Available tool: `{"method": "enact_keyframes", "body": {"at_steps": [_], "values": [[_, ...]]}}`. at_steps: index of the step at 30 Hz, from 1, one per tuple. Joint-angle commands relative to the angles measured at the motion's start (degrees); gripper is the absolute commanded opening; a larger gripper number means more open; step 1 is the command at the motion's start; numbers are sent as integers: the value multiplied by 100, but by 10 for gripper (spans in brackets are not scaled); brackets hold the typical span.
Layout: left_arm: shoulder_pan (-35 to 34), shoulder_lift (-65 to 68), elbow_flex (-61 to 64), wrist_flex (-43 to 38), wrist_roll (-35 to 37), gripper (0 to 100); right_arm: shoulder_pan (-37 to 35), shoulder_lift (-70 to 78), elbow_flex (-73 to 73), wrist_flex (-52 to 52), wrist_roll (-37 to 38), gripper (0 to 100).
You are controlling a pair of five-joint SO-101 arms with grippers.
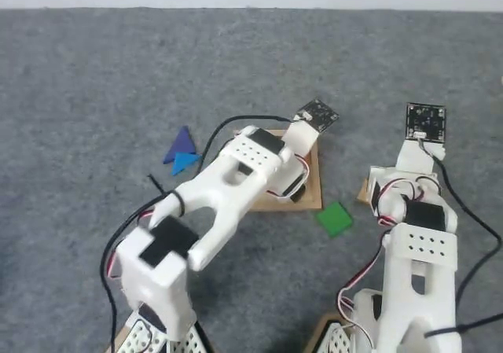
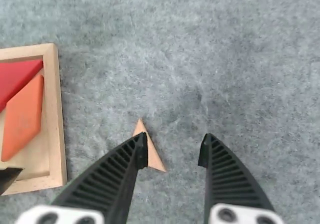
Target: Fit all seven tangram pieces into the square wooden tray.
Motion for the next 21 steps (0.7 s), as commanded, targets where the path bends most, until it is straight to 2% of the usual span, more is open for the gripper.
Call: {"method": "enact_keyframes", "body": {"at_steps": [1,21], "values": [[44,422,-708,-9,-26,195,-57,-171,-70,4,-9,169],[70,2374,-3881,1055,149,195,-57,-171,-70,-13,0,169]]}}
